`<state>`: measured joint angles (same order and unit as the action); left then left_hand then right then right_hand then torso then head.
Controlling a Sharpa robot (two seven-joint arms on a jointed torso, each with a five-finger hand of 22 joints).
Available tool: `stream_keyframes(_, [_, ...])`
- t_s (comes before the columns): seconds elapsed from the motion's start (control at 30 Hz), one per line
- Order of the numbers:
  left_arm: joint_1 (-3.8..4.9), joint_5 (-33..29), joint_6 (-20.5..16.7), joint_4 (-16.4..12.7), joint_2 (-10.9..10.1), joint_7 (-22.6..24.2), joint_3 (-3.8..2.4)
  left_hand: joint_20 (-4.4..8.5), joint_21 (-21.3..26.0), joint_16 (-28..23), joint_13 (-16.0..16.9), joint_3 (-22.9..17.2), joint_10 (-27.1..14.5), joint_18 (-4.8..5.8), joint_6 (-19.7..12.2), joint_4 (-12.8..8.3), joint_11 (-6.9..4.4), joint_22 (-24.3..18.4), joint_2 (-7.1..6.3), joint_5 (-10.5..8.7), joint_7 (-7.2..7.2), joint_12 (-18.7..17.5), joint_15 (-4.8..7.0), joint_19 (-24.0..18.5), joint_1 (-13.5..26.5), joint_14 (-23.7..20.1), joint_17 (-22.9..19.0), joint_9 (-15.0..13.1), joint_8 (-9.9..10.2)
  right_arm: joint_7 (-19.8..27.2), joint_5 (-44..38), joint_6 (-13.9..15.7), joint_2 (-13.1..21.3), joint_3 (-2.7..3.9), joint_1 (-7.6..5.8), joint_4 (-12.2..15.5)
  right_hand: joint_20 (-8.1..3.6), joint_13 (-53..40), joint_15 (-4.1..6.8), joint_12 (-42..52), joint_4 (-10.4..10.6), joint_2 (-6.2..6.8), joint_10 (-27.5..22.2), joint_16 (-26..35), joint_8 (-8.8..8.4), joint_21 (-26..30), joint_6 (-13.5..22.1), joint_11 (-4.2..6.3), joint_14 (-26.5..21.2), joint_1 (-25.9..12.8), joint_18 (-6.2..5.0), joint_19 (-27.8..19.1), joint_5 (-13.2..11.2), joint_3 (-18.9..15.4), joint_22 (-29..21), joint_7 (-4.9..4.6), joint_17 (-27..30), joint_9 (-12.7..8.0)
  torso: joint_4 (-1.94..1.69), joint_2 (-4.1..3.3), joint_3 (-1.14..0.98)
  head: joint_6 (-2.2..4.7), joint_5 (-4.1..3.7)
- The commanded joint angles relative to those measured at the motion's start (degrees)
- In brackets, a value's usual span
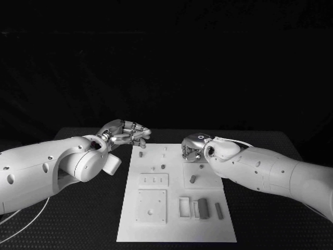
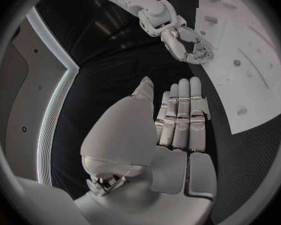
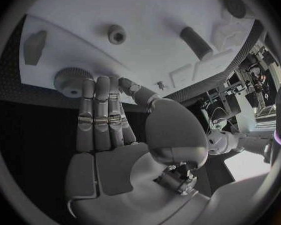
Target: Assemble the parts on the task board
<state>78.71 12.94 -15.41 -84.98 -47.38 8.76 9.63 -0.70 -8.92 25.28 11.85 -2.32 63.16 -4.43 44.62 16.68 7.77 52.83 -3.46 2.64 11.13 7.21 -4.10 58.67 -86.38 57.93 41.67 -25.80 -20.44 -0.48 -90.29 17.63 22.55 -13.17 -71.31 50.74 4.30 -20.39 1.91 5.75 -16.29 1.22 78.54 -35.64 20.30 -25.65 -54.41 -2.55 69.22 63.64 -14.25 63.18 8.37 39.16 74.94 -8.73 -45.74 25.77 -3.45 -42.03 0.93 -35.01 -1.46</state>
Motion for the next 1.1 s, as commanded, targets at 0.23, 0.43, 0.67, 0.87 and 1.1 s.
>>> stream_keyframes(0.23, [0.12, 0.13, -0.05, 0.01, 0.06, 0.7, -0.05, 0.48, 0.24, -0.35, 0.08, -0.34, 0.26, -0.92, 0.07, -0.05, 0.22, 0.0, -0.11, 0.21, 0.24, -0.34, -0.31, -0.07, 0.1, 0.0, 0.14, -0.05, 0.29, -1.35, 0.28, 3.48, -0.54, 0.03, -0.56, 0.56, -0.04, -0.46, 0.08, 0.29, -0.13, 0.31, 0.56, -0.46, 0.3, -0.83, -2.13, 0.22, 0.66, -0.6, -0.75, 0.51, 0.12, 0.44, 1.49, 1.59, -0.2, 2.4, -0.07, -0.1, 0.0, 0.53, 0.02])
stream_keyframes(0.43, [0.17, 0.13, -0.11, 0.02, -0.01, 0.7, -0.05, 0.52, 0.27, -0.38, 0.1, -0.33, 0.29, -0.87, 0.08, -0.04, 0.23, 0.01, -0.11, 0.21, 0.25, -0.39, -0.31, -0.06, 0.08, 0.0, 0.18, -0.06, 0.31, -1.3, 0.35, 3.26, -0.67, 0.03, -0.56, 0.38, -0.06, -0.53, 0.1, 0.28, -0.11, 0.31, 0.58, -0.49, 0.3, -0.92, -2.16, 0.23, 0.7, -0.63, -0.75, 0.53, 0.12, 0.46, 1.48, 1.6, -0.22, 2.43, -0.07, -0.14, 0.04, 0.78, 0.06])
stream_keyframes(0.67, [0.23, 0.13, -0.2, 0.2, 0.19, 0.68, -0.05, 0.56, 0.31, -0.41, 0.12, -0.32, 0.3, -0.81, 0.08, -0.04, 0.23, 0.02, -0.13, 0.21, 0.26, -0.45, -0.31, -0.04, 0.08, 0.01, 0.21, -0.07, 0.33, -0.61, 1.76, 5.51, -1.73, 0.04, -0.54, -0.78, -0.07, -0.58, 0.11, 0.27, -0.1, 0.31, 0.59, -0.51, 0.3, -0.97, -2.16, 0.24, 0.71, -0.64, -0.75, 0.53, 0.12, 0.47, 1.48, 1.6, -0.23, 2.45, -0.06, -0.13, 0.03, 0.97, 0.12])
stream_keyframes(0.87, [0.23, 0.13, -0.2, 0.56, 0.46, 0.7, -0.05, 0.62, 0.36, -0.45, 0.14, -0.3, 0.28, -0.75, 0.04, -0.04, 0.25, 0.03, -0.16, 0.21, 0.27, -0.54, -0.32, -0.03, 0.05, 0.0, 0.26, -0.07, 0.38, -0.08, 2.43, 6.69, -3.2, 0.06, -0.51, -2.36, -0.09, -0.62, 0.12, 0.26, -0.1, 0.28, 0.59, -0.52, 0.29, -1.02, -2.16, 0.24, 0.72, -0.63, -0.75, 0.54, 0.12, 0.49, 1.48, 1.61, -0.23, 2.46, -0.1, -0.12, -0.08, 1.32, 0.43])
stream_keyframes(1.1, [0.23, 0.15, -0.13, 0.95, 0.95, 0.74, -0.05, 0.68, 0.43, -0.51, 0.15, -0.29, 0.27, -0.67, 0.01, -0.06, 0.27, 0.04, -0.18, 0.21, 0.29, -0.65, -0.33, -0.04, -0.03, -0.01, 0.31, -0.07, 0.43, 0.62, 3.45, 7.63, -4.24, 0.09, -0.38, -4.45, -0.1, -0.66, 0.13, 0.23, -0.12, 0.29, 0.58, -0.52, 0.27, -1.07, -2.16, 0.24, 0.72, -0.63, -0.74, 0.53, 0.13, 0.52, 1.47, 1.61, -0.24, 2.48, -0.24, -0.21, 0.06, 1.34, 0.6])
